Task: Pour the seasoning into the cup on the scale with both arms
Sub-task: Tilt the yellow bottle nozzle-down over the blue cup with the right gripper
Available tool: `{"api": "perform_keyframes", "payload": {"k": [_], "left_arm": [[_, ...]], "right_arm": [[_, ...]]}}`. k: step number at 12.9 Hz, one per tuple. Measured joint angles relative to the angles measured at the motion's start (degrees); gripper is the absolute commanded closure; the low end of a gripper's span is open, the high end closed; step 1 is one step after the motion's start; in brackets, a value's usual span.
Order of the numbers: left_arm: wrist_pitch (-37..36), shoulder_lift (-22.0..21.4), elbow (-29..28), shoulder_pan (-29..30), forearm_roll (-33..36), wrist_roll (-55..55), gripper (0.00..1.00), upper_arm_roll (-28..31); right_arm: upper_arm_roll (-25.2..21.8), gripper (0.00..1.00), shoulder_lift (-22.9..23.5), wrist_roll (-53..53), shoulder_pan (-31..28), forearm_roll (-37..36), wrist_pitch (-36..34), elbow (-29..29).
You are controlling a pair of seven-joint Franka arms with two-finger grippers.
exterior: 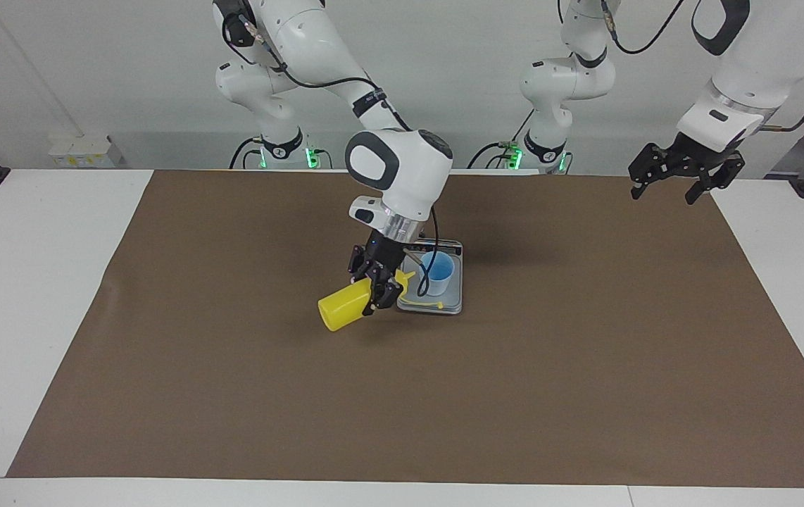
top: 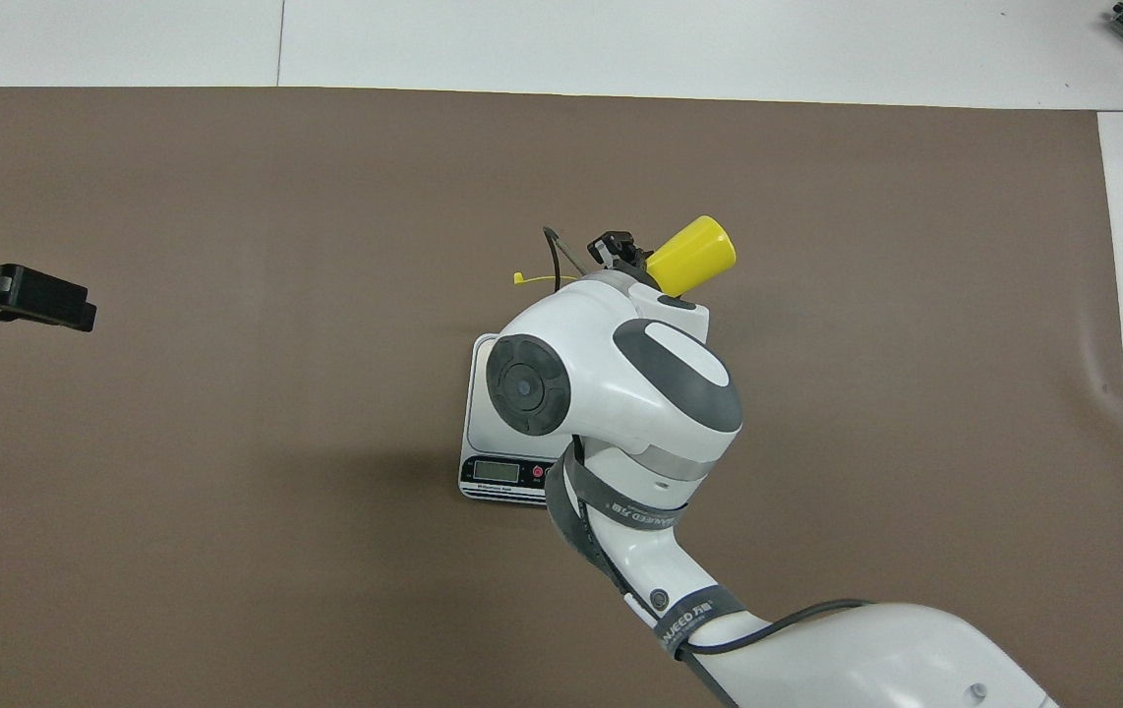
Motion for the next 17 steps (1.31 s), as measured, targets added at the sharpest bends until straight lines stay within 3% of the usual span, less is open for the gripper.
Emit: {"api": "perform_keyframes", "payload": {"k": [10,17], "left_arm": [[0.04,0.02,0.0,-0.03,0.0,0.17,0.0,-0.46],[0.04,0.03,0.0,-0.03,0.0,1.67,0.0,-0.46]], "right_arm": [[0.11,1.0,0.7,2.77,5.39,-25.6,2.73,-0.66],[0.16,1.0,0.58,2.77,8.38,-33.58,2.74,-2.89]]}}
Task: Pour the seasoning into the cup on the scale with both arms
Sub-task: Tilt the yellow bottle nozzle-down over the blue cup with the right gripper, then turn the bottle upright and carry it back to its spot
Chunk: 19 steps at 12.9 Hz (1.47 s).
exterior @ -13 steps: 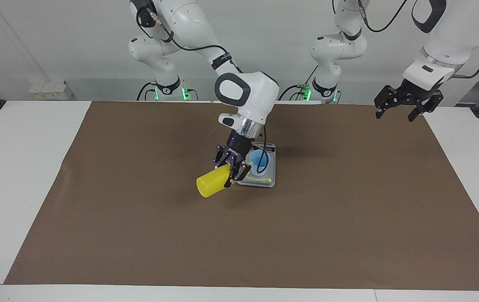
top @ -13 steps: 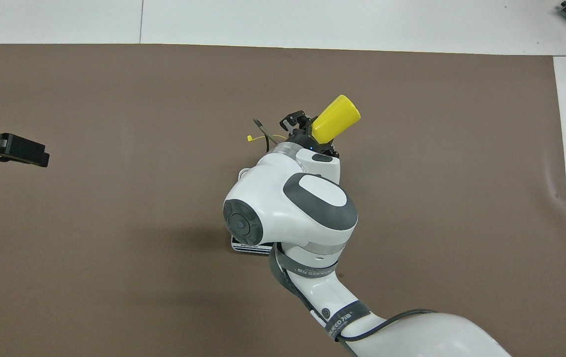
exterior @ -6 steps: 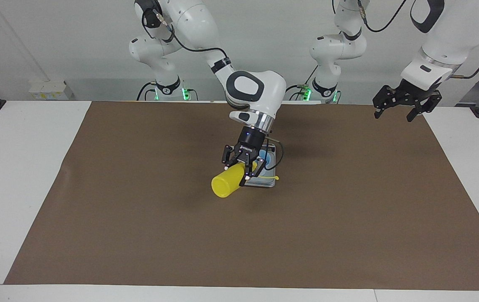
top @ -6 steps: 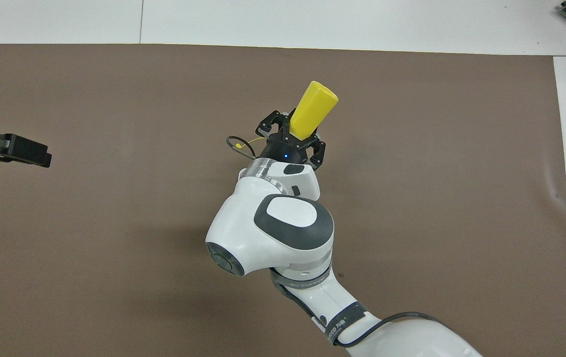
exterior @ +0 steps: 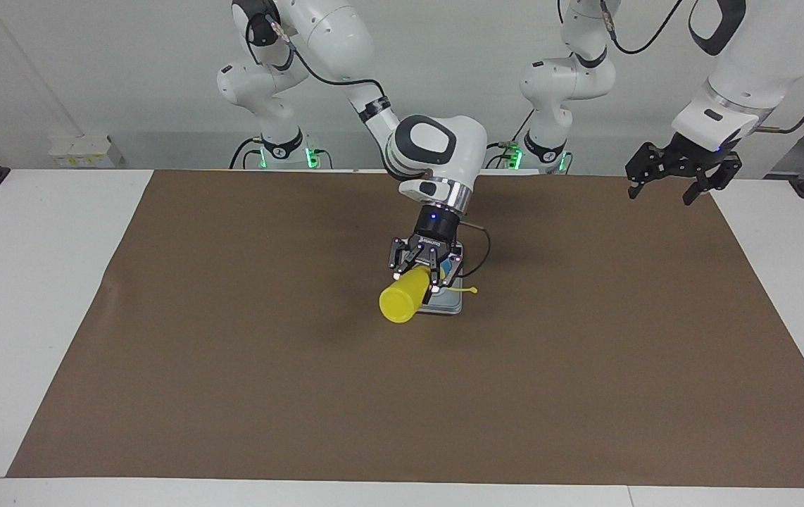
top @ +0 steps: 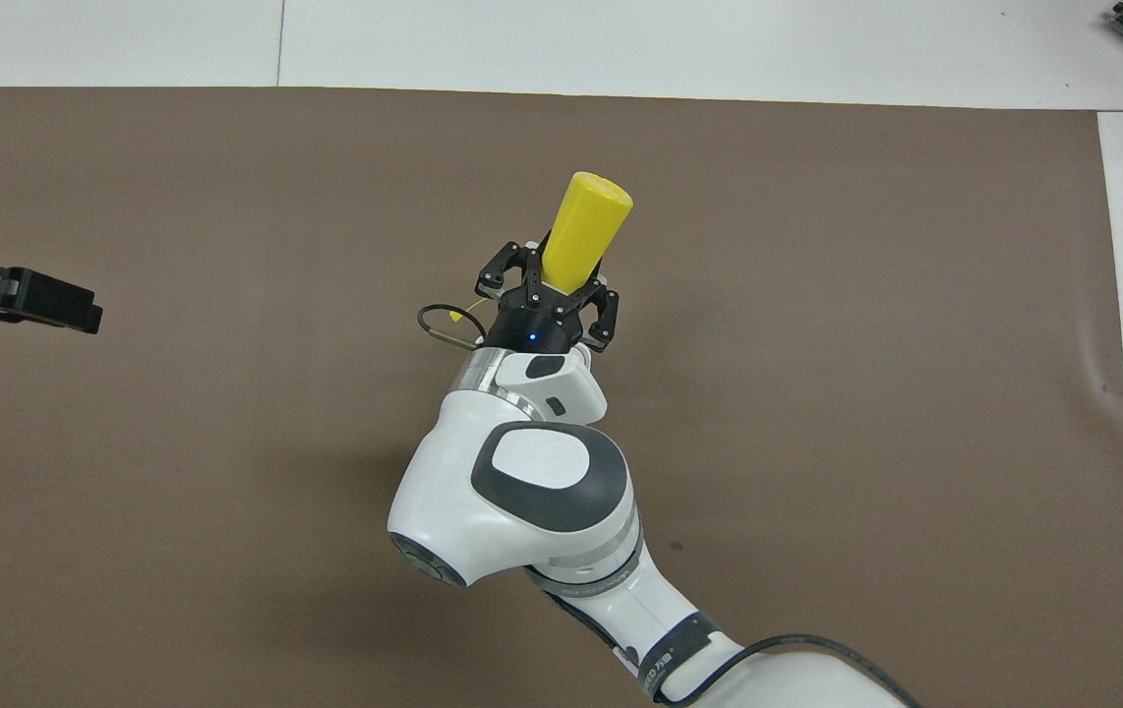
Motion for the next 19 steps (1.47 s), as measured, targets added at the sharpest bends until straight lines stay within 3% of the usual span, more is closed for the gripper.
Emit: {"api": "perform_keyframes", "payload": {"k": [10,14,19], "left_arm": [[0.0,0.0,0.0,0.0,0.0,0.2,0.0,0.0],[0.0,0.0,0.0,0.0,0.0,0.2,0.0,0.0],[0.0,0.0,-0.07,0.0,0.0,0.21,0.0,0.0]], "right_arm": [[-0.05,1.0,-0.6,0.01,-0.21,-2.81,2.72,-1.23],[-0.2,1.0,-1.35,-0.08,-2.01,3.55,7.5,-1.18],[-0.22,1.0,-5.26,-8.81,-5.27,22.53,8.83,-1.17]]}}
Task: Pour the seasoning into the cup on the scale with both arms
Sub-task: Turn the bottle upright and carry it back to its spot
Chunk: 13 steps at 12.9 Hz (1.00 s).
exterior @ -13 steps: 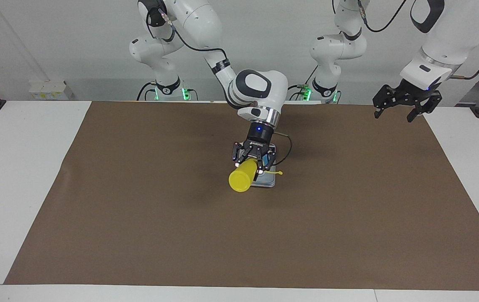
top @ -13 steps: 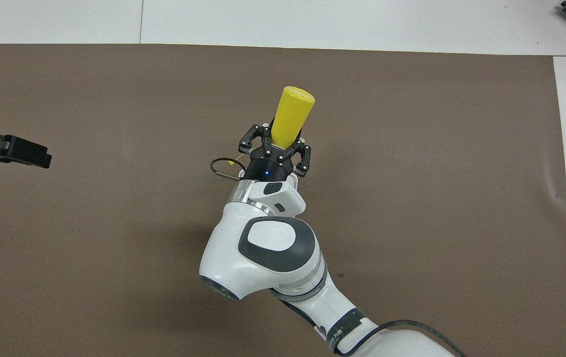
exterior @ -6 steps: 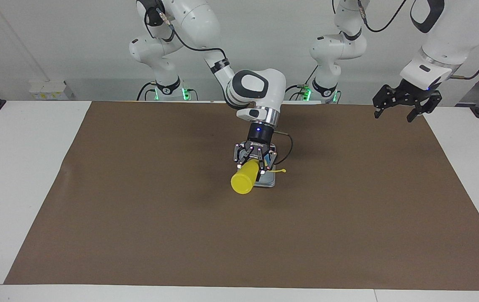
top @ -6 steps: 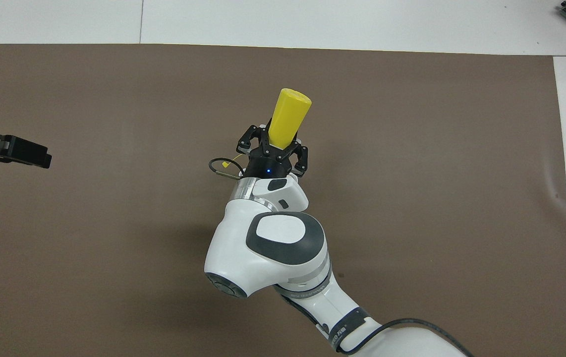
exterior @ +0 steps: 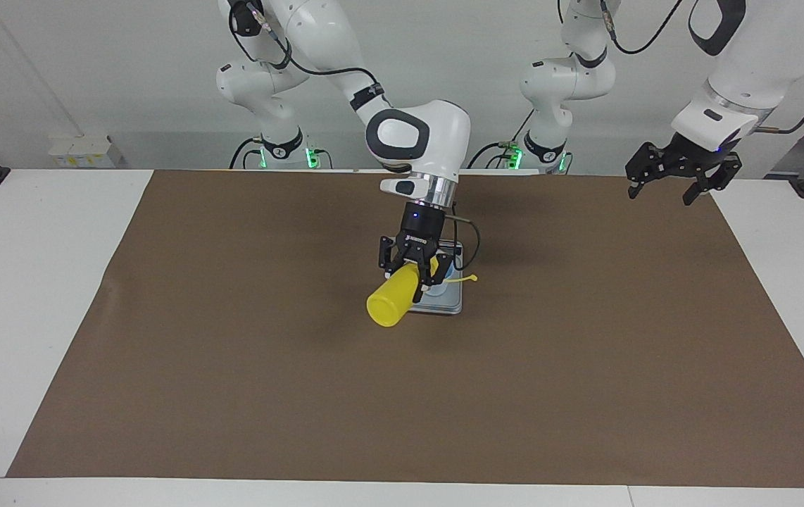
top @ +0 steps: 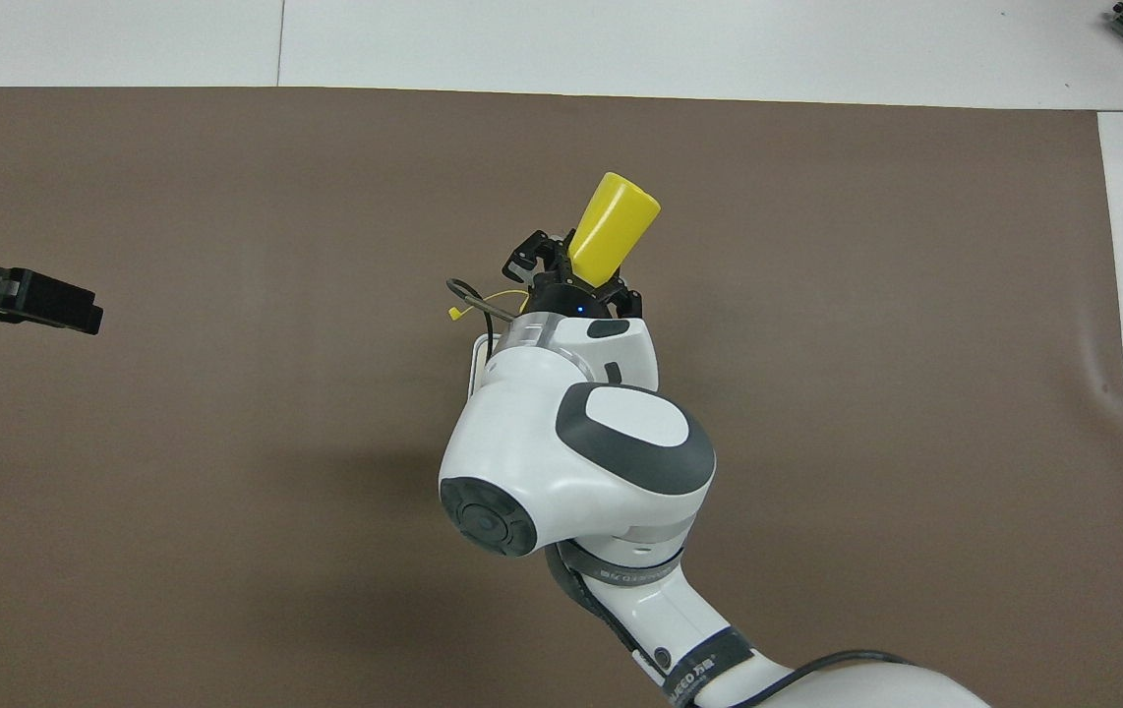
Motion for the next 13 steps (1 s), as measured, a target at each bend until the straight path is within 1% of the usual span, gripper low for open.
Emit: {"api": "perform_keyframes", "payload": {"k": [2,6,10,11,13], "left_arm": [[0.0,0.0,0.0,0.0,0.0,0.01,0.0,0.0],[0.0,0.0,0.0,0.0,0.0,0.03,0.0,0.0],[-0.02,0.0,-0.01,0.0,0.0,0.06,0.0,0.0],[-0.02,0.0,-0.01,0.0,0.0,0.07,0.0,0.0],[-0.02,0.0,-0.01,0.0,0.0,0.08,0.0,0.0]], "right_arm": [[-0.02,1.0,-1.08,-1.47,-1.16,7.41,0.01,0.0],[-0.12,1.0,-3.37,-2.92,-4.43,26.31,-0.27,-0.06],[-0.2,1.0,-4.21,-3.39,-8.43,45.31,-4.66,-0.22],[-0.22,1.0,-4.29,-3.61,-9.77,51.89,-5.78,-0.23],[-0.3,1.0,-4.81,-9.84,-13.97,64.85,-8.31,-0.22]]}}
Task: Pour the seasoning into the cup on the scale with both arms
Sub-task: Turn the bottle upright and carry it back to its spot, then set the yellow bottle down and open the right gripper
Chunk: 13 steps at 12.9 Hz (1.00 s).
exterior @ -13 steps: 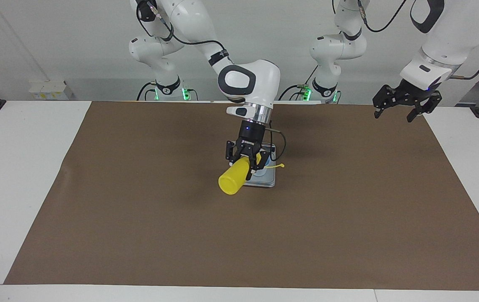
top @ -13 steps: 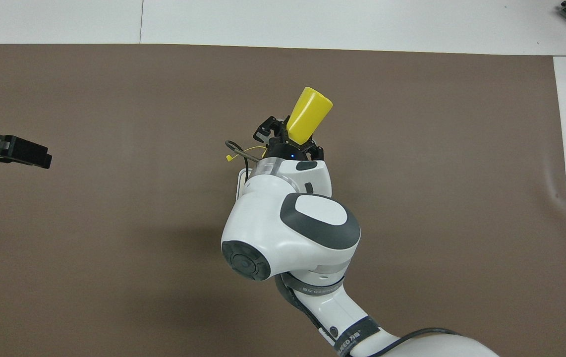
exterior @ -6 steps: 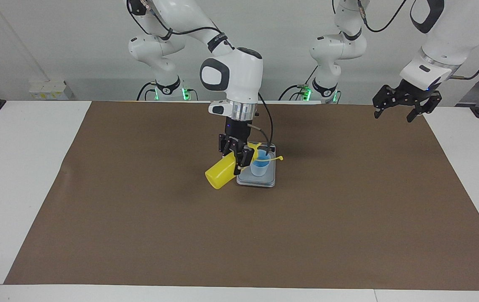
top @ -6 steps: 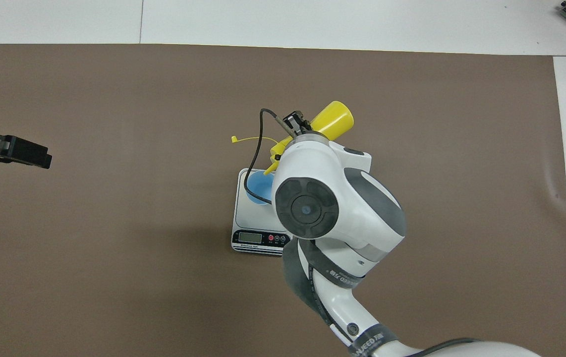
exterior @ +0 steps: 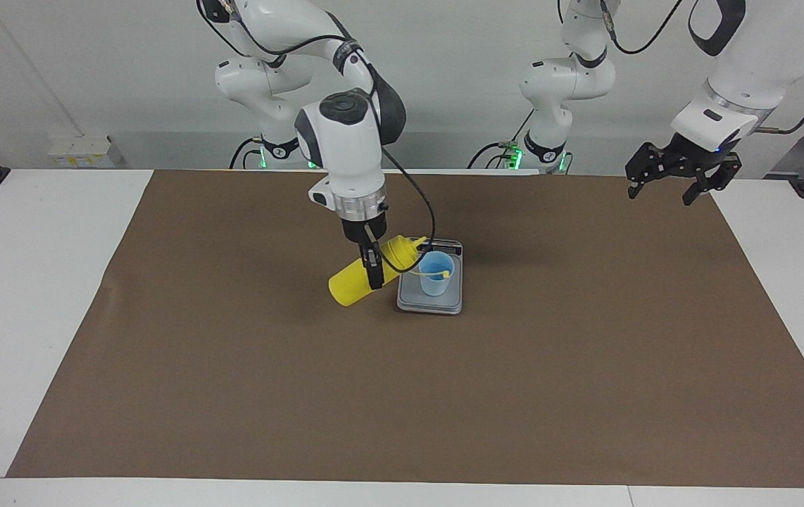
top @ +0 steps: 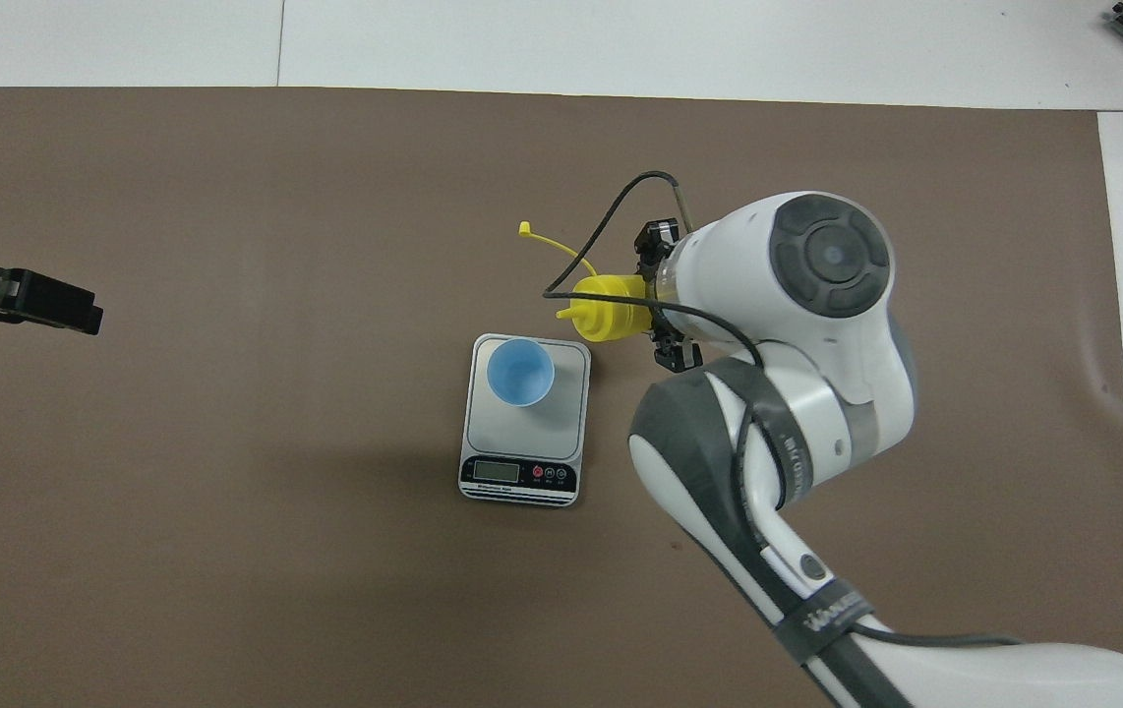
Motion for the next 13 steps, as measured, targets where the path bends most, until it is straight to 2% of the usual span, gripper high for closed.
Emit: {"api": "perform_keyframes", "payload": {"k": [3,6,10,13], "left_arm": [[0.0,0.0,0.0,0.0,0.0,0.0,0.0,0.0],[0.0,0.0,-0.09,0.0,0.0,0.0,0.0,0.0],[0.0,0.0,-0.09,0.0,0.0,0.0,0.0,0.0],[0.0,0.0,-0.28,-0.01,0.0,0.01,0.0,-0.08]], "right_arm": [[-0.11,1.0,-1.13,-10.22,-7.29,11.58,-7.43,-1.16],[-0.26,1.0,-3.39,-28.04,-16.45,24.53,-11.49,-7.75],[-0.46,1.0,-4.57,-49.93,-29.87,32.74,-18.68,-15.53],[-0.47,1.0,-4.56,-57.7,-34.65,36.42,-20.26,-19.31]]}}
